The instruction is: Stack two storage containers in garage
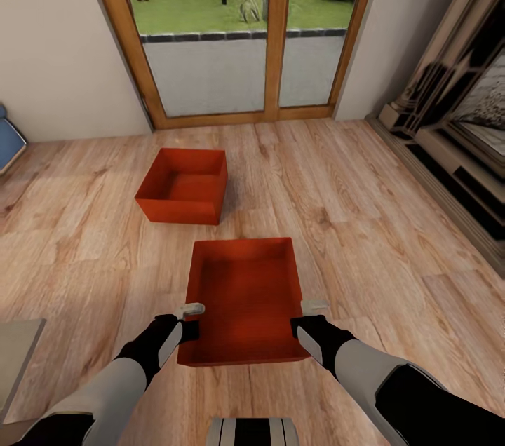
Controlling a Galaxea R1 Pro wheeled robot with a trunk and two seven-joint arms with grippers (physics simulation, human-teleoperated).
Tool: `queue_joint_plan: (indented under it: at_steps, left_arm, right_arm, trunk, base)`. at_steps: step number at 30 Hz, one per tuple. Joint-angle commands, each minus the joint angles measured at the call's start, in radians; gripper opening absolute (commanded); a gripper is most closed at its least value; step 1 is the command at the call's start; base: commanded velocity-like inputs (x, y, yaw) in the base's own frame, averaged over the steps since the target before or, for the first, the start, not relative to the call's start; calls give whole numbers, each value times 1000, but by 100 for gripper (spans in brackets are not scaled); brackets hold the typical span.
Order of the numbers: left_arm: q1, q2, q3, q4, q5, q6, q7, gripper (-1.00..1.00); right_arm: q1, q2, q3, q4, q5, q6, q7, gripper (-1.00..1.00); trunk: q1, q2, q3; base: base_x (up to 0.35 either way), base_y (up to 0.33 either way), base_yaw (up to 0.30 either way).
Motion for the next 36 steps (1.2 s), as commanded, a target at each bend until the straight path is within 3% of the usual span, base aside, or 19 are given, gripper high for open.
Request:
queue_joint_plan:
  at_steps: [1, 36]
  left_arm:
    - [0, 0, 0, -2, -8, 7, 13, -100]
    - [0, 0, 0, -2, -8, 7, 13, -100]
  right_arm:
    - [0, -1, 11, -1, 9, 8, -8, -100]
    - [0, -1, 14, -4, 11, 1, -5, -100]
  trunk:
    - [-4, 7, 3]
    - [-138, 252, 112]
  base:
    - [0, 0, 0]
    - [0, 0, 0]
